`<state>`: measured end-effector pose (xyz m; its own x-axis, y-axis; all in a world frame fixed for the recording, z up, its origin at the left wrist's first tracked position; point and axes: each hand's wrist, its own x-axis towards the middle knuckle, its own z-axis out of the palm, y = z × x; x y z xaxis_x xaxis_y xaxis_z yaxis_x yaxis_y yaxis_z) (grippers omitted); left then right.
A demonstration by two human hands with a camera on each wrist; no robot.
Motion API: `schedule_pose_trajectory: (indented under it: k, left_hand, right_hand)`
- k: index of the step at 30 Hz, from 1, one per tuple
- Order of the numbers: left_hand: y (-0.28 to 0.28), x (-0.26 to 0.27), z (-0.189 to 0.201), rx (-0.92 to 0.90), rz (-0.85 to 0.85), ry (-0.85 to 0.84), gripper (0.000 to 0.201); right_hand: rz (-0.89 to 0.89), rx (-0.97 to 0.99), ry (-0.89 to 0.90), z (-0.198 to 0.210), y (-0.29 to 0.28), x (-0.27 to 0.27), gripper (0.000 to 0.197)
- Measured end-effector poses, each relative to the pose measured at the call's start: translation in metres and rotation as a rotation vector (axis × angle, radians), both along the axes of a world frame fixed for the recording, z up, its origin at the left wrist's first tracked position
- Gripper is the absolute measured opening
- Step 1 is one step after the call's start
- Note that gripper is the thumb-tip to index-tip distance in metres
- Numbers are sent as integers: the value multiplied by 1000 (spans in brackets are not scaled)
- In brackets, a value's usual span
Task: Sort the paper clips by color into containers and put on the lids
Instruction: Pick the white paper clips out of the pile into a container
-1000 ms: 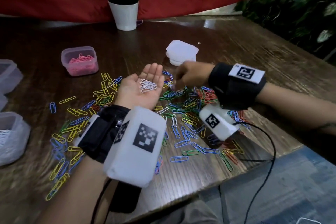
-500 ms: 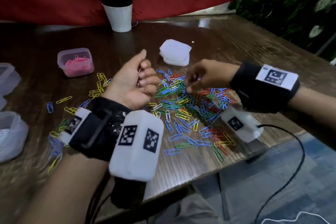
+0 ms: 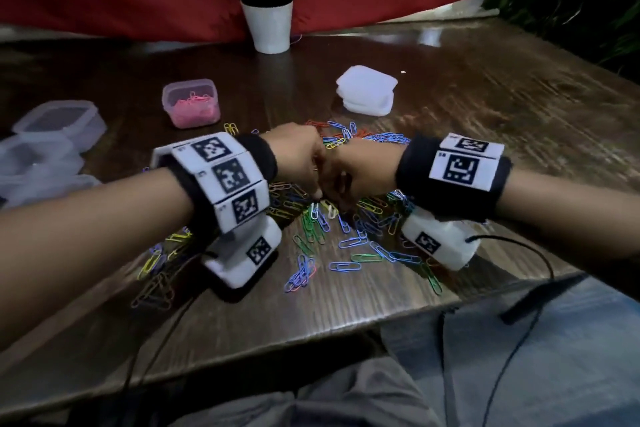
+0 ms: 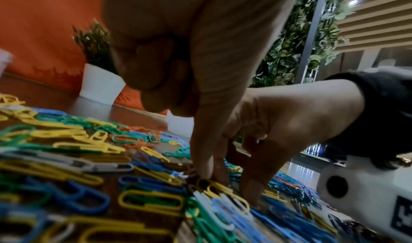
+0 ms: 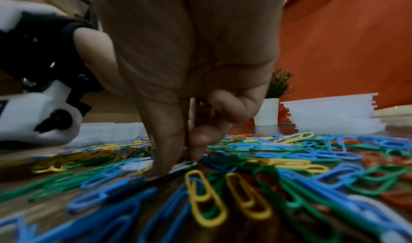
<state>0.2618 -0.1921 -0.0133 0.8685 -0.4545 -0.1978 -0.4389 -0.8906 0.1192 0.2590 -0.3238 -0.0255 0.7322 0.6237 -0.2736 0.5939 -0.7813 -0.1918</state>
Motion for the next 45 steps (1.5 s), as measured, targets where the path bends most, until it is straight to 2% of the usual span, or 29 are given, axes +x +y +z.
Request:
schedule_pose_trajectory:
  k: [2,6,9,14,20,22,24,29,31,35,37,39,41,45]
  left_hand:
    - [-5,5,-5,-3,-9,0,34]
    - [-7,11,-11,-49,-7,85,10]
    - [-2,16,-13,-113,11,167,15]
    - [7,16,-13,-136,37,151,17]
    - [4,12,-3,-123,37,146,14]
    - [11,11,1,-224,70,147,14]
    - [20,8,3,-413,155,190,19]
    - [27,-9,4,-866,433,519,35]
    - [25,-16,4,-1026,463,603,41]
    - [24,-27,8,-1344,502,743,35]
    - [25,-33,7,-1390,521,696,29]
    - [25,-39,2,-1344,519,590,26]
    - [20,-47,-3,-1273,497,508,30]
    - [6,-57,-4,-1320,533,541,43]
  right_hand:
    - [-7,-1,-25,-3,-7,1,20]
    - [-5,22,11,-8,-20,1,19]
    - [-33,-5,19,-10,-26,0,12]
    - [-129,145,129,-5,-33,0,10]
    - [-231,291,95,4,-37,-4,6]
    - [-255,350,92,6,-39,-7,13]
    - [-290,410,102,6,-38,-9,22]
    - [-522,764,234,9,-33,-27,23]
    - [-574,879,221,10,-29,-33,23]
    - [-708,1130,317,10,-20,-42,22]
    - [-745,1264,375,11,-17,-49,21]
    - [-748,1347,371,11,-15,-57,18]
    - [-741,1407,332,10,-9,-66,17]
    - [-726,1450,243,9,2,-77,19]
